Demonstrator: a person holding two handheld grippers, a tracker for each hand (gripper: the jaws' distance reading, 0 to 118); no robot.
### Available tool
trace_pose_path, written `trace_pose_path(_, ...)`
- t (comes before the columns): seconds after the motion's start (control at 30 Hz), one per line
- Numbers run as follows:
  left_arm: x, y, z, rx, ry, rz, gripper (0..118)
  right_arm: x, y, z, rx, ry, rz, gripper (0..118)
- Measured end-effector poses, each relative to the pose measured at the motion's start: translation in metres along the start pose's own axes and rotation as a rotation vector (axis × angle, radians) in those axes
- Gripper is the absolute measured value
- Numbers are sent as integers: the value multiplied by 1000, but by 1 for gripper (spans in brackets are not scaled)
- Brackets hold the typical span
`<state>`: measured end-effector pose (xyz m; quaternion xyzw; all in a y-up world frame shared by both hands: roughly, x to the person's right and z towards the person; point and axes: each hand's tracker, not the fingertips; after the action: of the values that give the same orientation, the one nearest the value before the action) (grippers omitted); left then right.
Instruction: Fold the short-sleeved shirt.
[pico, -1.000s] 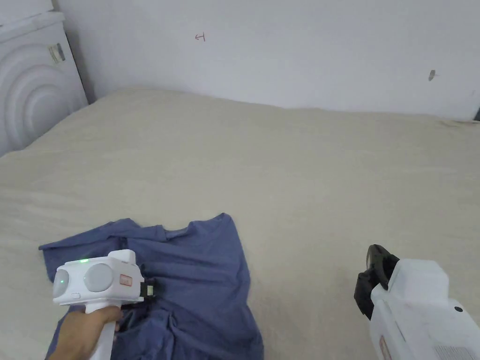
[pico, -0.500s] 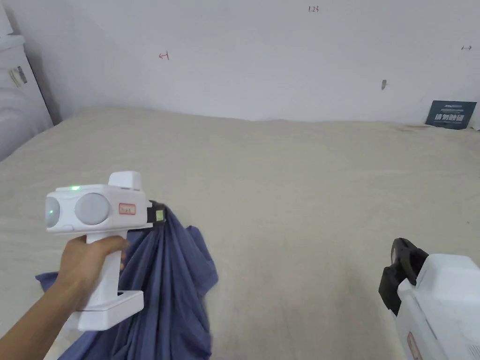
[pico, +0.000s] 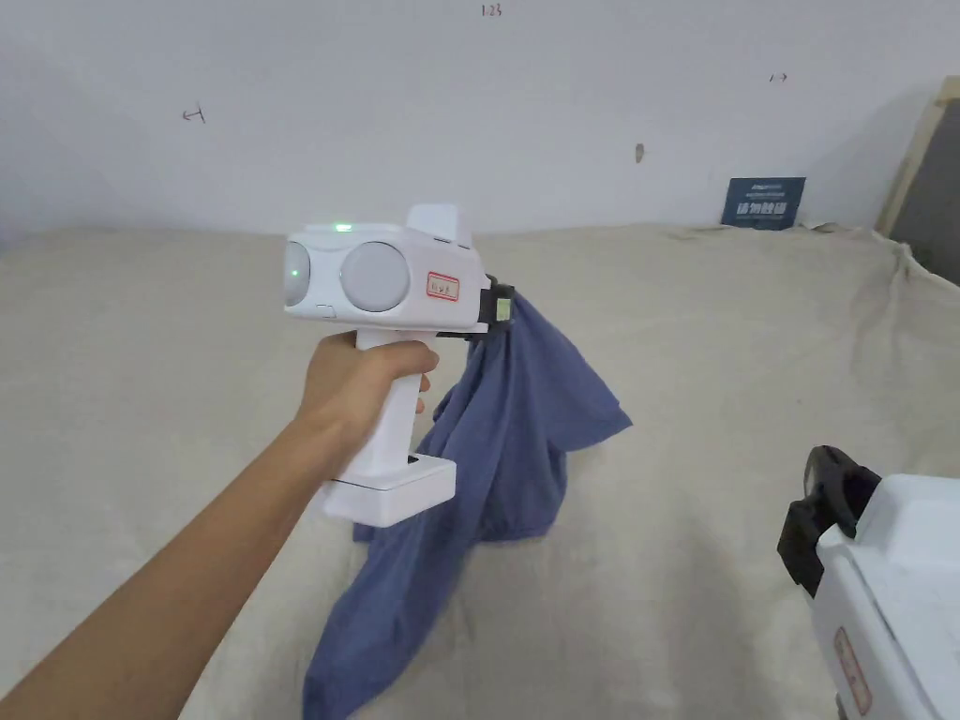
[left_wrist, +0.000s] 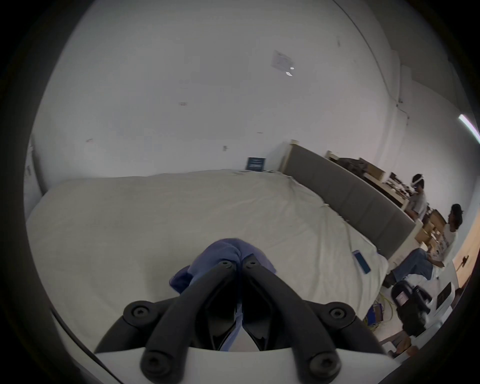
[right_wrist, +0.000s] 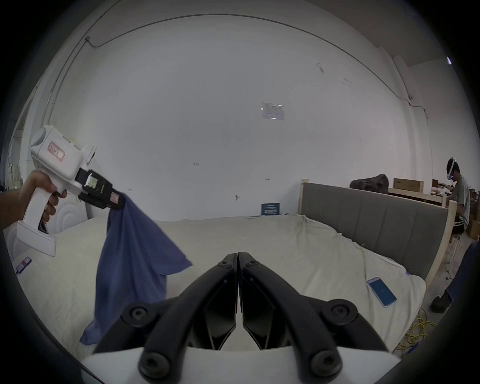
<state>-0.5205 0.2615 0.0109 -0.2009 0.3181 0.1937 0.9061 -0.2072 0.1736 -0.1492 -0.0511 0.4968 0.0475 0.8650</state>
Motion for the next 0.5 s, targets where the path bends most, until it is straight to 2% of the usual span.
trace_pose_path(0.1,27,-2,-19,-6,-43,-27,0,14,-3,2,-4,-35,-3,0)
trace_pose_path(0.23,54,-26,-55,-99,-93,-59,0,30,-5,5,-10,-75,-13,0)
trace_pose_path(0.5,79,-121,-107,-328,-52,-139,0,43,-15,8,-34,-107,-18,0)
